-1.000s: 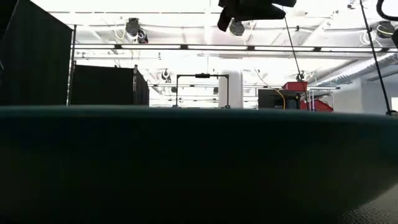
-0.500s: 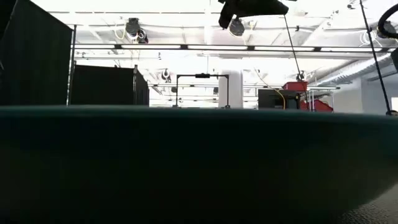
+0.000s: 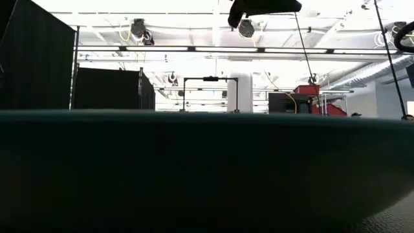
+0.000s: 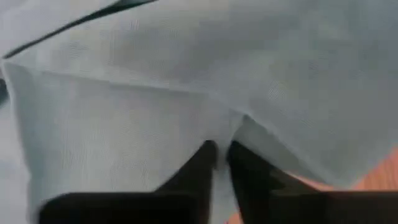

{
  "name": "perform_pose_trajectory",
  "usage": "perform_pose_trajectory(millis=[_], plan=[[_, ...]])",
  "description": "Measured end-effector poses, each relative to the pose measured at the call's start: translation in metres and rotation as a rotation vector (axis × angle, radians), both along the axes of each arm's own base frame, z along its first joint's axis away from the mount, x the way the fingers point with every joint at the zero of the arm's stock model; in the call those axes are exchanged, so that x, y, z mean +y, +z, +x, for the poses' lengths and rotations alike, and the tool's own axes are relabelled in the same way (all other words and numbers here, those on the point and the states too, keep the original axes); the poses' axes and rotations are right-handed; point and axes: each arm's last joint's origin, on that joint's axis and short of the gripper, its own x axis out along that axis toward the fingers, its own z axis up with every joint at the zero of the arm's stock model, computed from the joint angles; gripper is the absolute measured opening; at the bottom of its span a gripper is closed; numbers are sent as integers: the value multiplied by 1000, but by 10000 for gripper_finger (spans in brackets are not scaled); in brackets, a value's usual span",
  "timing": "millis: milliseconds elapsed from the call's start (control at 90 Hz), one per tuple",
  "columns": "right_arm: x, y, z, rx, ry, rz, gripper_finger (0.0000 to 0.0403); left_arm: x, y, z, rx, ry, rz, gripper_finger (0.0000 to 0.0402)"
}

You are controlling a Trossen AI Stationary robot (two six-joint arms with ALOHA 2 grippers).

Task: Set table place
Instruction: Fold the blue napkin

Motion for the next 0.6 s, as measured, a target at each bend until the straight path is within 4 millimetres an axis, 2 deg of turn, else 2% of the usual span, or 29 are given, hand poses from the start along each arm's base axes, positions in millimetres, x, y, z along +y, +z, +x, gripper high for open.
perform_pose_trajectory(millis=[144, 267, 389, 600], plan=[[-2, 3, 2, 1, -10, -4, 1, -2, 0, 0, 0, -5, 0, 123], [-4, 20, 6, 21, -7, -41, 0, -4, 0, -1, 0, -9, 0, 123], [-4, 52, 12, 12, 9, -127, 0, -5, 0, -1, 0, -12, 0, 123], [-6, 125, 20, -83, 23, -248, 0, -5, 0, -1, 0, -13, 1, 123]])
